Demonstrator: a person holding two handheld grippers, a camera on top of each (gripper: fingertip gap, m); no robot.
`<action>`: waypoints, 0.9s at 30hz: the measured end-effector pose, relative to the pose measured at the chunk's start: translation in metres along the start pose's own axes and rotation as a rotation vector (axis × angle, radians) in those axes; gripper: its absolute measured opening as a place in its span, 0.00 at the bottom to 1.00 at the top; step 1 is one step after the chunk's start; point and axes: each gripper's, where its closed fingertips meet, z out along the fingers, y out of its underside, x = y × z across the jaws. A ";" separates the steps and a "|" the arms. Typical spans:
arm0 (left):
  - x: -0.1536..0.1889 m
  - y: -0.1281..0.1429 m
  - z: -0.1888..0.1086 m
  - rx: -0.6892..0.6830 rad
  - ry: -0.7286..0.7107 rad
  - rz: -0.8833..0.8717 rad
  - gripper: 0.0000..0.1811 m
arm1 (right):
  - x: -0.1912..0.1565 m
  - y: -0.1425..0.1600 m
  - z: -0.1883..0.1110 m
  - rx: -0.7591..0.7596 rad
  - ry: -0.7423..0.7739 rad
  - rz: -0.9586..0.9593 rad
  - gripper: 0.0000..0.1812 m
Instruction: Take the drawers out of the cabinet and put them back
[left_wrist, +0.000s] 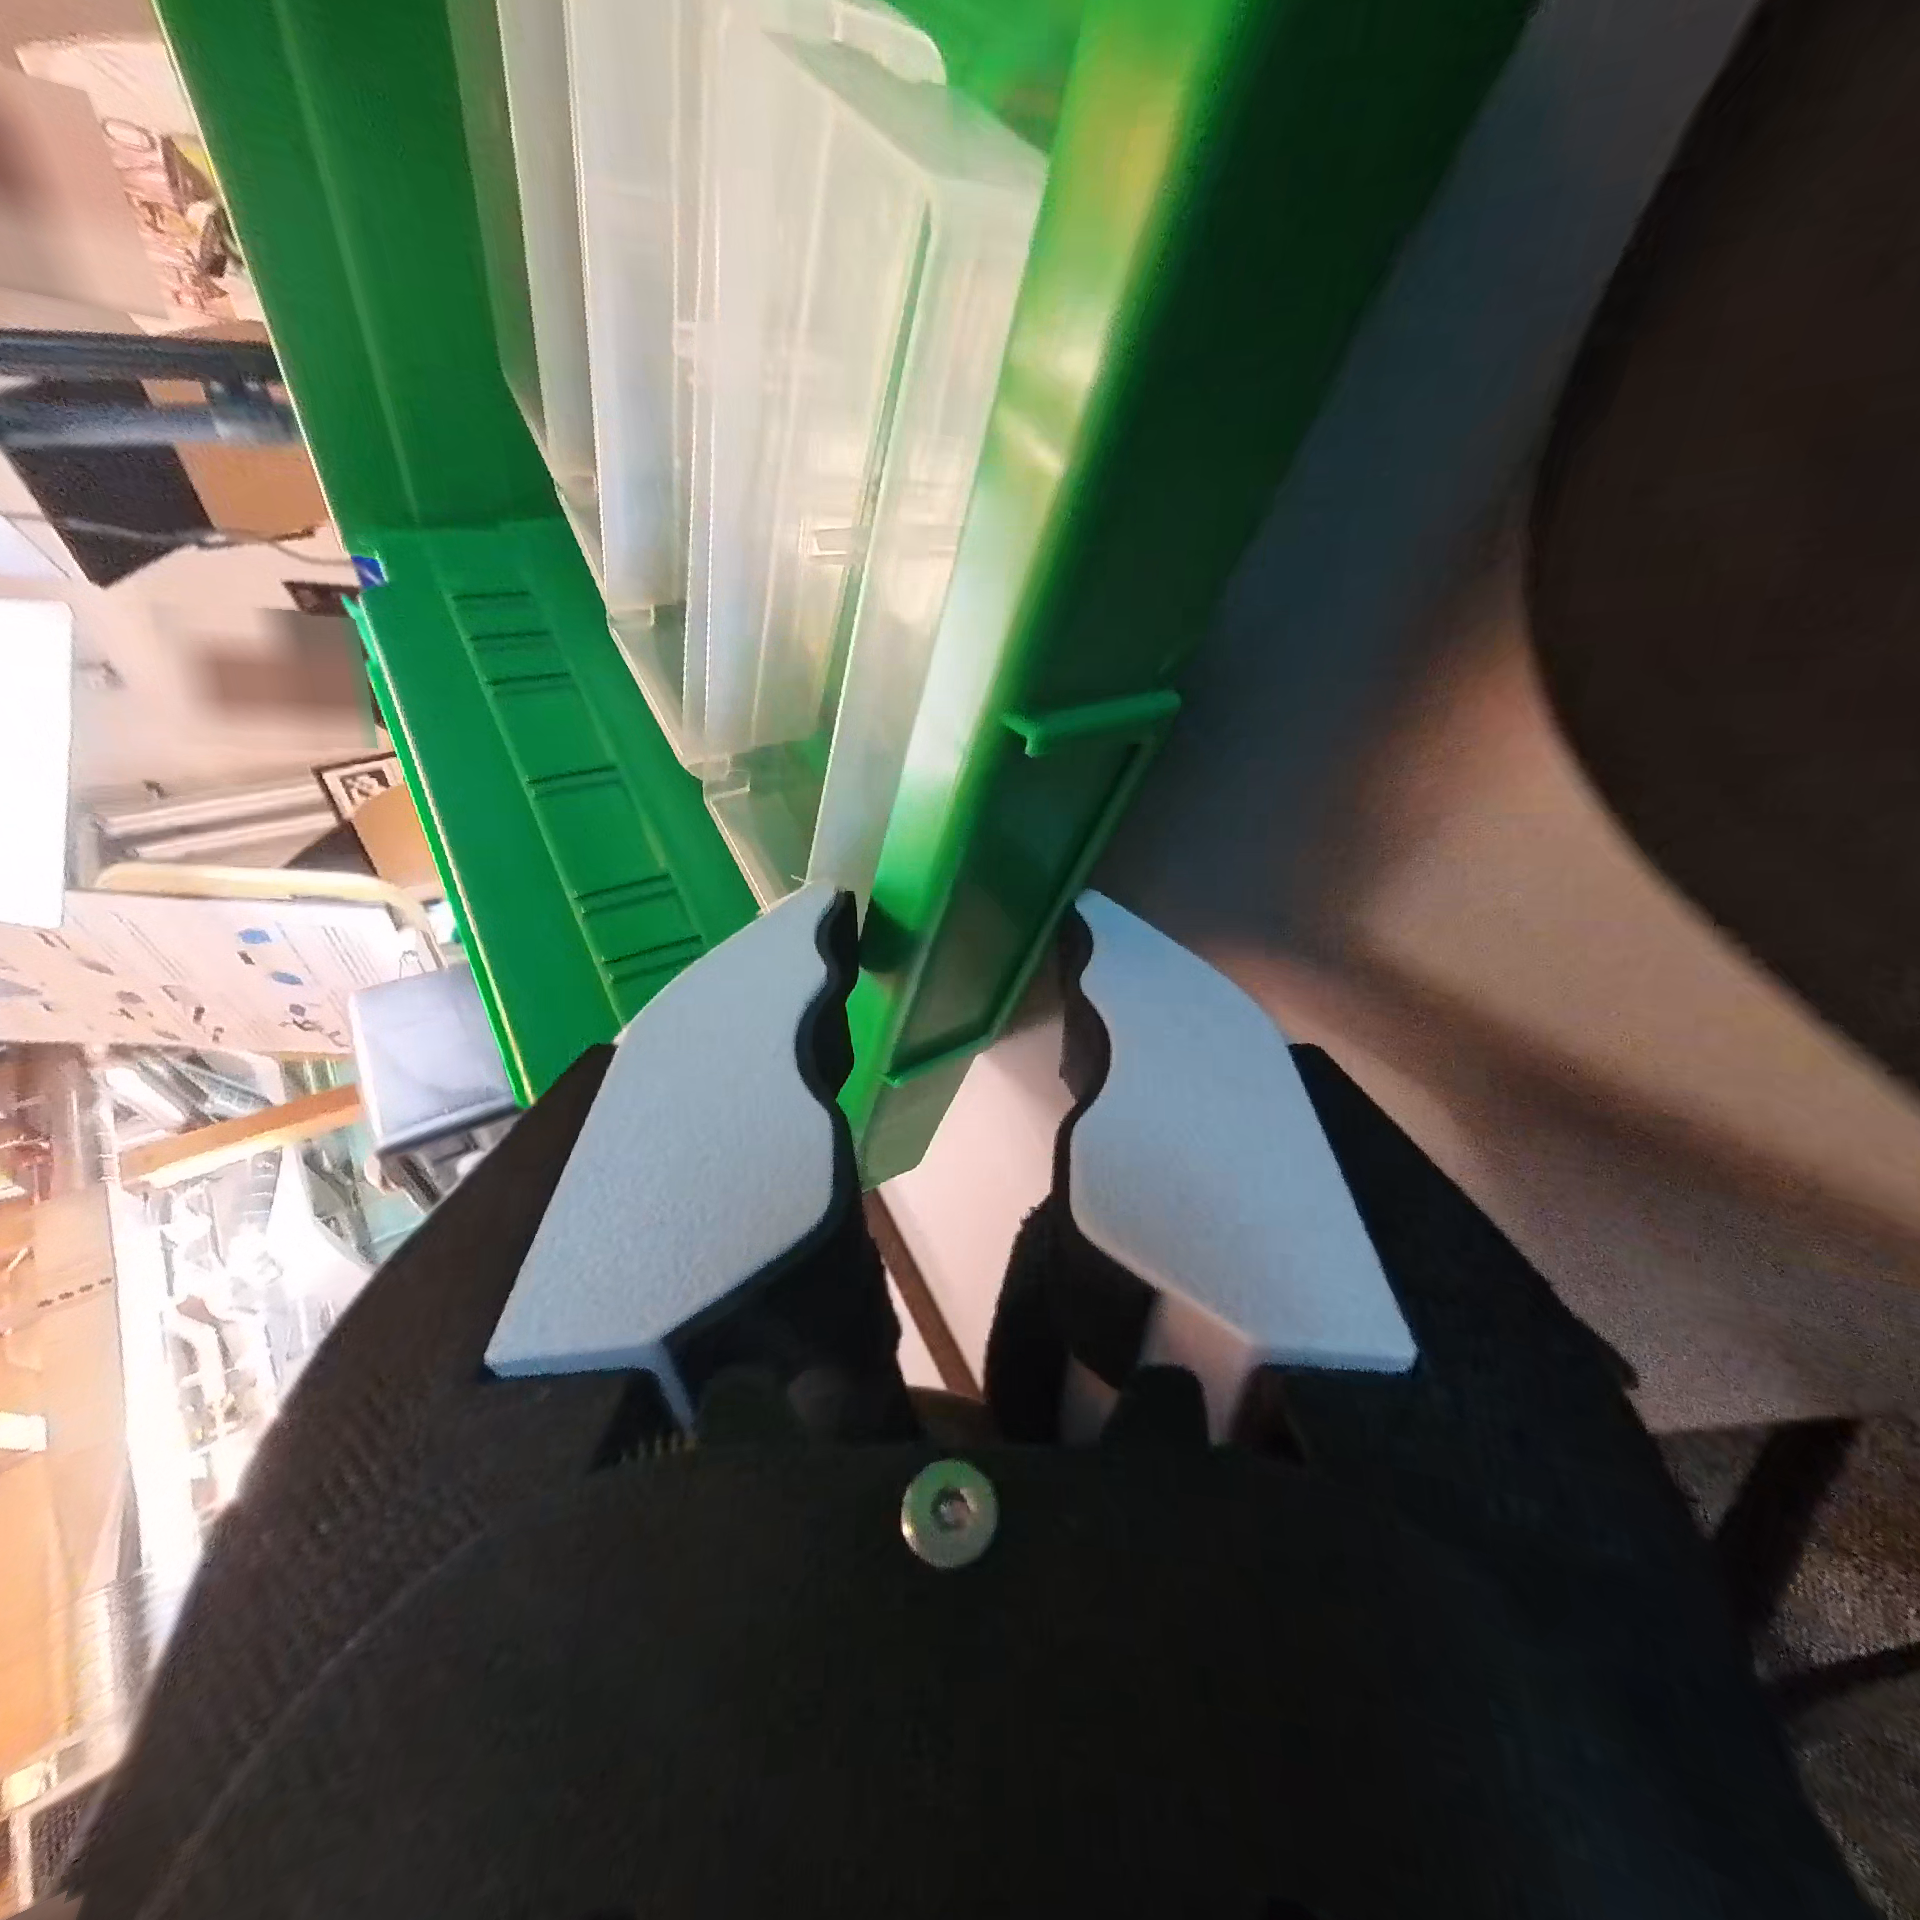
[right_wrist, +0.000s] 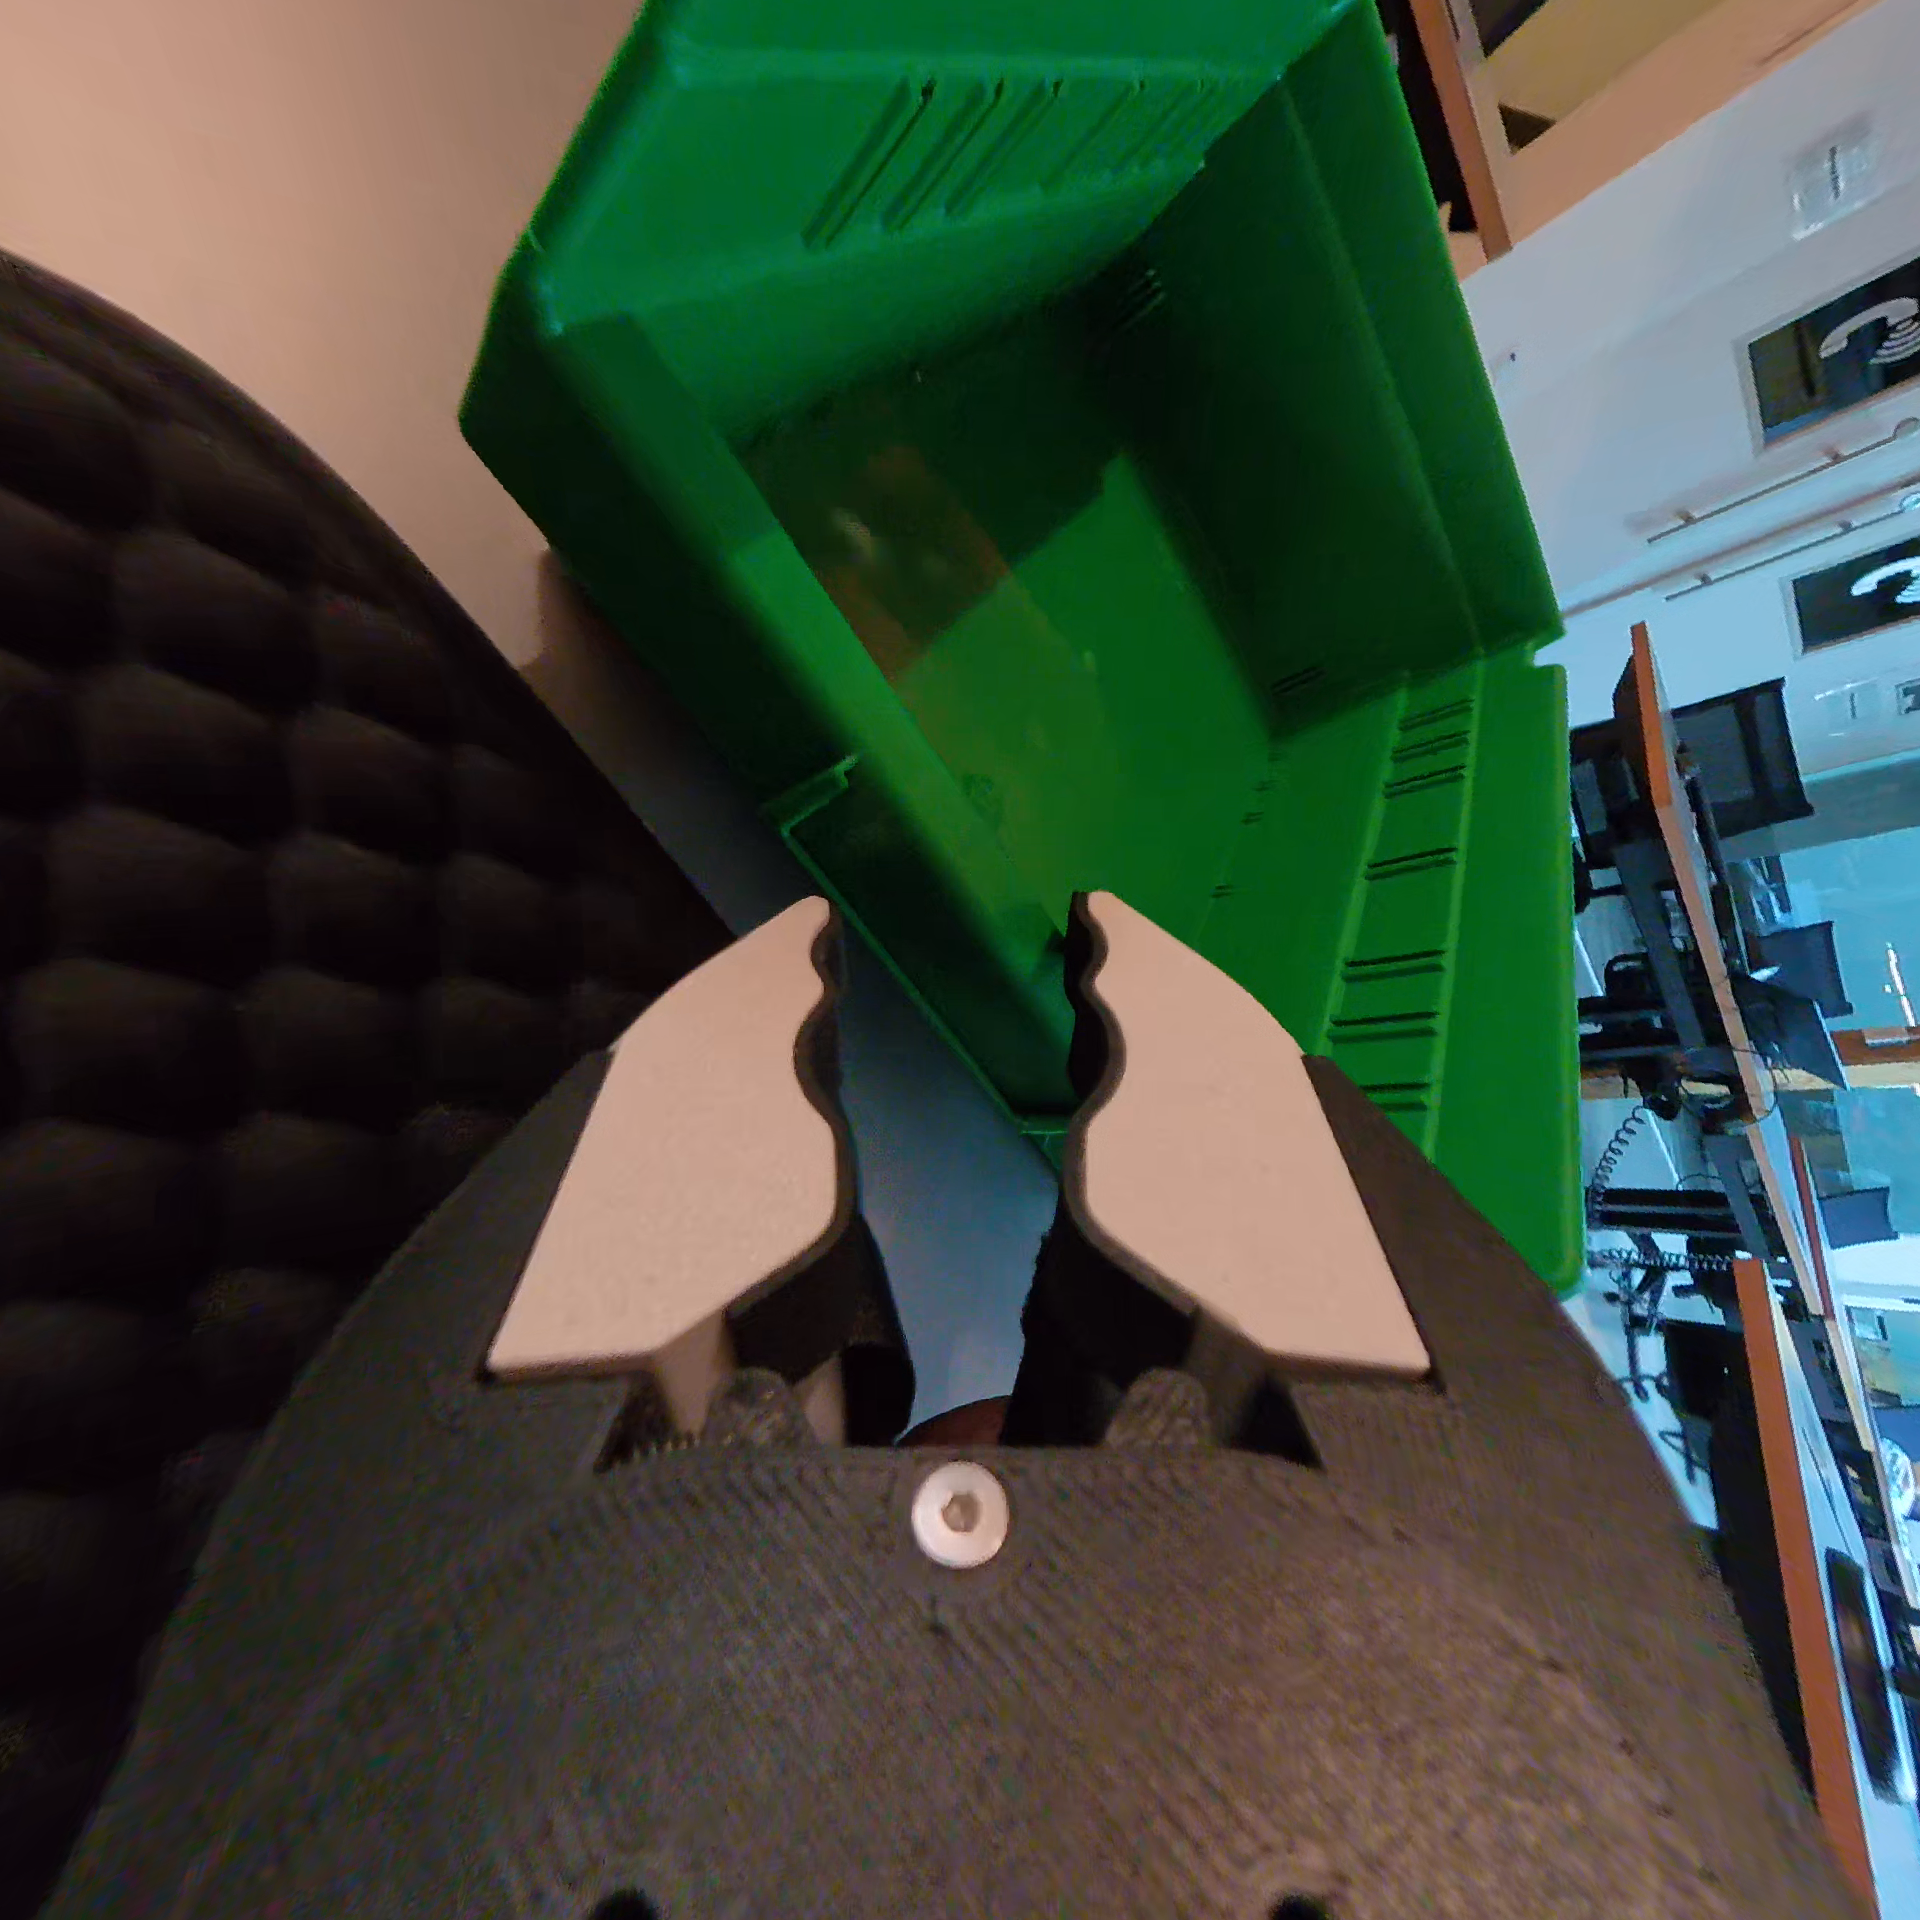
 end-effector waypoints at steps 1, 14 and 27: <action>-0.001 0.009 0.001 -0.009 0.000 -0.004 0.21 | 0.003 0.004 0.000 -0.009 0.004 0.004 0.23; -0.010 0.057 0.010 0.076 -0.040 0.036 0.19 | 0.035 0.065 -0.019 -0.059 0.065 -0.008 0.22; -0.013 0.052 0.014 0.211 -0.063 0.008 0.20 | 0.061 0.102 -0.021 -0.030 0.051 -0.111 0.22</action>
